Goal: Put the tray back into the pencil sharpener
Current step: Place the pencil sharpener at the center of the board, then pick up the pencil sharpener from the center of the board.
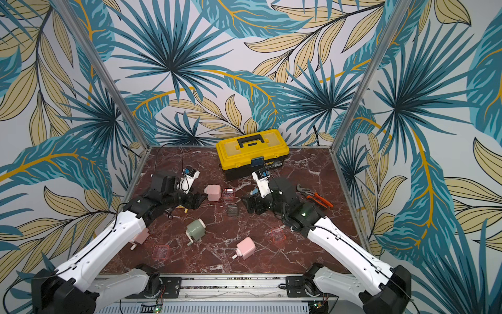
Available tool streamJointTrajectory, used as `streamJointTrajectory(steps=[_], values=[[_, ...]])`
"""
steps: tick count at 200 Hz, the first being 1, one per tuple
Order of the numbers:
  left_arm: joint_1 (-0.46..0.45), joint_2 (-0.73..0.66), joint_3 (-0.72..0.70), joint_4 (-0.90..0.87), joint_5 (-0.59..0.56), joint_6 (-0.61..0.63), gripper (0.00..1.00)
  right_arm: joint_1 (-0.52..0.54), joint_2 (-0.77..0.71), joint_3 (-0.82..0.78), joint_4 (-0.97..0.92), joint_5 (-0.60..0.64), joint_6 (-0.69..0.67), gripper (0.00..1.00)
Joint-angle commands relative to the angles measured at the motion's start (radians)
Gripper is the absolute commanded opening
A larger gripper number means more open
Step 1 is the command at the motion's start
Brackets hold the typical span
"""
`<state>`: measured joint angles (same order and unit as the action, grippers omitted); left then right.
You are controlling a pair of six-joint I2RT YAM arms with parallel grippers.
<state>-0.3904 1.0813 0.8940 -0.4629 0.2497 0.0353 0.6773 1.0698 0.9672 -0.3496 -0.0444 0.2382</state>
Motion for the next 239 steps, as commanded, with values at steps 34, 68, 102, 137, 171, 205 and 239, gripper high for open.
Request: streamJointTrajectory(steps=[34,68,102,137,171,205,239], values=[[-0.217,-0.097,-0.121,0.148,0.173,0.192,0.76,0.05,0.049,-0.013,-0.198,0.193,0.291,0.79],[-0.402,-0.061,-0.119,0.147,0.049,0.17,0.76,0.05,0.093,0.026,-0.472,0.298,0.514,0.72],[-0.548,0.002,-0.096,0.169,-0.169,0.113,0.75,0.048,0.026,-0.025,-0.677,0.395,0.772,0.69],[-0.565,0.011,-0.116,0.287,-0.275,-0.008,0.74,0.047,-0.127,-0.161,-0.747,0.429,1.052,0.64],[-0.565,0.015,-0.18,0.44,-0.303,-0.123,0.76,0.038,-0.169,-0.249,-0.66,0.401,1.144,0.63],[-0.565,0.02,-0.248,0.541,-0.355,-0.232,0.76,0.022,-0.108,-0.324,-0.524,0.346,1.165,0.63],[-0.565,-0.027,-0.295,0.541,-0.41,-0.236,0.77,0.003,-0.07,-0.399,-0.376,0.301,1.203,0.59]])
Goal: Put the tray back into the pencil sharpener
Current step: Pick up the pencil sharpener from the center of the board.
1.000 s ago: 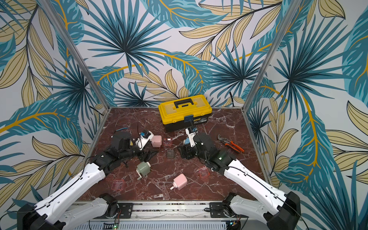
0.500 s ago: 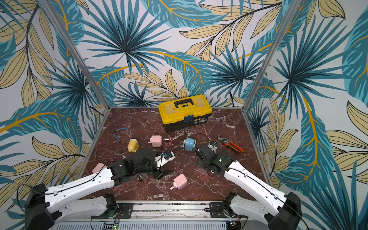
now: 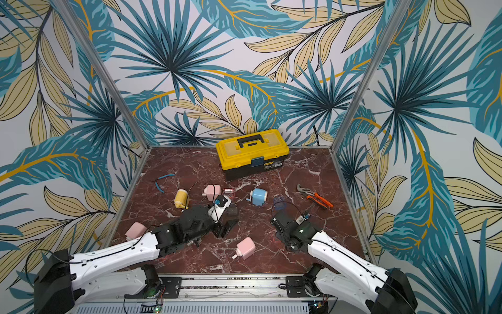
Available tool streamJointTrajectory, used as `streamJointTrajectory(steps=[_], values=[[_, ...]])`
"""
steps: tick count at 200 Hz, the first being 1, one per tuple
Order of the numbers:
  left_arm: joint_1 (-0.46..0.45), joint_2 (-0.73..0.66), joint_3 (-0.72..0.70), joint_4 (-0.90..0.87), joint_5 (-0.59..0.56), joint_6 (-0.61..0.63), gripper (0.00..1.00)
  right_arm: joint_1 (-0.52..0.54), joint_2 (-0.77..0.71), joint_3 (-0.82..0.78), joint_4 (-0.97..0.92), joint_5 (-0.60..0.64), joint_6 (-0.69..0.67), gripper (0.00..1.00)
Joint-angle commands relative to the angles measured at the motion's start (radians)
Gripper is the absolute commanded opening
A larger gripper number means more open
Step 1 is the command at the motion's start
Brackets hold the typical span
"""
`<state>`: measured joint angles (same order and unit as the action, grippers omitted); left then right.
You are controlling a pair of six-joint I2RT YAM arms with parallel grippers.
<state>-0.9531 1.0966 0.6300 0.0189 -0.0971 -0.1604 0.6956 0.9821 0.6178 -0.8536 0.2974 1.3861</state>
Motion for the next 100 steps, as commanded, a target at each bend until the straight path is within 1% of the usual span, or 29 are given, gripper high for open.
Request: streamJointTrajectory(steps=[1,31,84,100], values=[[-0.002,-0.044,-0.032,0.059,-0.064,-0.041,0.77,-0.017,0.02,-0.052,0.132,-0.043,0.056,0.59],[-0.003,-0.078,-0.063,0.06,-0.095,-0.049,0.77,-0.032,0.07,-0.073,0.198,-0.083,0.065,0.5],[-0.003,-0.06,-0.06,0.059,-0.114,-0.049,0.77,-0.048,0.103,-0.101,0.222,-0.109,0.091,0.34],[-0.001,-0.055,-0.055,0.059,-0.116,-0.04,0.77,-0.054,0.104,-0.103,0.22,-0.11,0.093,0.31]])
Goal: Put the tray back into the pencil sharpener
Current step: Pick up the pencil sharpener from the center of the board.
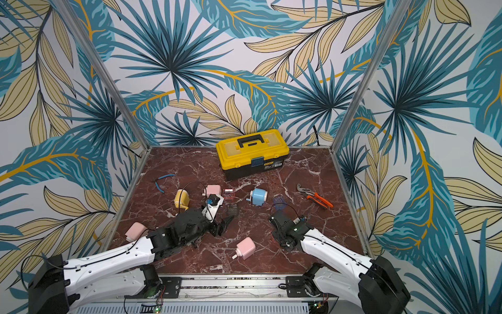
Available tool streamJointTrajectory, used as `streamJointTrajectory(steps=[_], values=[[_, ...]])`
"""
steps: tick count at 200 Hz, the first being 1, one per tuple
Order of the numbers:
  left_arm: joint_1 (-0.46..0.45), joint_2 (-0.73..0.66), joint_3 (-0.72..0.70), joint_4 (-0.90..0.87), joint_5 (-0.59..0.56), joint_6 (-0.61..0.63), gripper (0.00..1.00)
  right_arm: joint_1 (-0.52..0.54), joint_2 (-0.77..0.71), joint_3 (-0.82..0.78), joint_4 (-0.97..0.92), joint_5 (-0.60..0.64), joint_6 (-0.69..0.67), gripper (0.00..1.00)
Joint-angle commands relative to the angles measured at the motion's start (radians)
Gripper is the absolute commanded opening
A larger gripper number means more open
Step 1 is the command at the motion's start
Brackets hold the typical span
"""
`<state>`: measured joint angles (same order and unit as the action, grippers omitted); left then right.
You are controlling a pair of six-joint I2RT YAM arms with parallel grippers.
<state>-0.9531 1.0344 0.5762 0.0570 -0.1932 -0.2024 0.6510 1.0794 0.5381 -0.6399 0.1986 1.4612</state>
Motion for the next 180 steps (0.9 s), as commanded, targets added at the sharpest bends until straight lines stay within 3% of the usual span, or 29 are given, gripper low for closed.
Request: streamJointTrajectory(steps=[1,132,180], values=[[-0.002,0.008,-0.001,0.021,-0.02,0.003,0.77,-0.01,0.007,-0.024,0.006,-0.011,0.018,0.31],[0.007,0.026,0.011,0.037,0.019,0.053,0.78,-0.044,0.049,-0.005,0.004,-0.038,-0.04,0.11],[0.007,-0.006,0.001,0.032,0.028,0.063,0.78,-0.046,0.089,0.093,-0.127,-0.031,-0.206,0.04]])
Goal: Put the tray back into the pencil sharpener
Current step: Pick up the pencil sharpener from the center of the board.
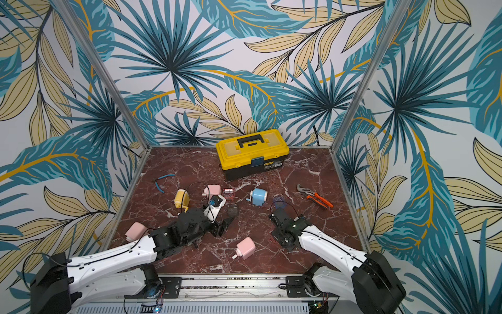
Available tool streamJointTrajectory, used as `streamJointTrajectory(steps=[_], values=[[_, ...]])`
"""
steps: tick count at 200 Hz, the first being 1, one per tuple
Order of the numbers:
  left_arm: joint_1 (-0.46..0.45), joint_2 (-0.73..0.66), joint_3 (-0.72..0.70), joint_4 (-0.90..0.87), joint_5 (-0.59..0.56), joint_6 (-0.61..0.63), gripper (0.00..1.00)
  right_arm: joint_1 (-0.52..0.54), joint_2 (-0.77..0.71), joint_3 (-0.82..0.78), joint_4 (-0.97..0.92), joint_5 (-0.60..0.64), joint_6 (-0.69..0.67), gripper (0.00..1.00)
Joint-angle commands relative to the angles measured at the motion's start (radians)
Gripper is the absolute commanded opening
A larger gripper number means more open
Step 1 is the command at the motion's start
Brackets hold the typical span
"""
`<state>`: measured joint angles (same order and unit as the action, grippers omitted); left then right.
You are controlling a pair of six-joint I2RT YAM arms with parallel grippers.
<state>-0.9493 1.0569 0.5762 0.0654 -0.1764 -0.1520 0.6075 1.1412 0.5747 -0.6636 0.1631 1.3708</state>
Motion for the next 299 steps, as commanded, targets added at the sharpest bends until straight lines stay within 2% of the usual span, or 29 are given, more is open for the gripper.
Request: streamJointTrajectory(steps=[1,60,93,192,223,250,275,299], values=[[0.003,-0.029,0.001,0.024,0.012,0.012,0.78,-0.003,0.03,0.058,-0.106,0.003,-0.12,0.04],[0.003,-0.059,-0.012,0.019,0.03,0.008,0.77,0.005,0.145,0.209,-0.291,-0.007,-0.439,0.0],[0.003,-0.055,-0.01,0.017,0.04,0.007,0.77,0.031,0.215,0.252,-0.312,-0.006,-0.555,0.0],[0.003,-0.037,-0.004,0.014,0.053,0.016,0.8,0.057,0.334,0.254,-0.155,-0.023,-0.654,0.0],[0.004,-0.057,-0.016,0.008,0.073,0.019,0.92,0.057,0.34,0.25,-0.131,-0.032,-0.65,0.13],[-0.005,-0.066,-0.014,-0.006,0.097,0.027,0.95,0.058,0.327,0.258,-0.137,-0.032,-0.644,0.28],[-0.029,-0.046,0.01,-0.046,0.11,0.021,0.97,0.057,0.258,0.269,-0.167,-0.014,-0.623,0.35],[-0.094,-0.001,0.046,-0.109,0.091,0.032,0.98,0.057,0.17,0.268,-0.206,0.03,-0.591,0.41]])
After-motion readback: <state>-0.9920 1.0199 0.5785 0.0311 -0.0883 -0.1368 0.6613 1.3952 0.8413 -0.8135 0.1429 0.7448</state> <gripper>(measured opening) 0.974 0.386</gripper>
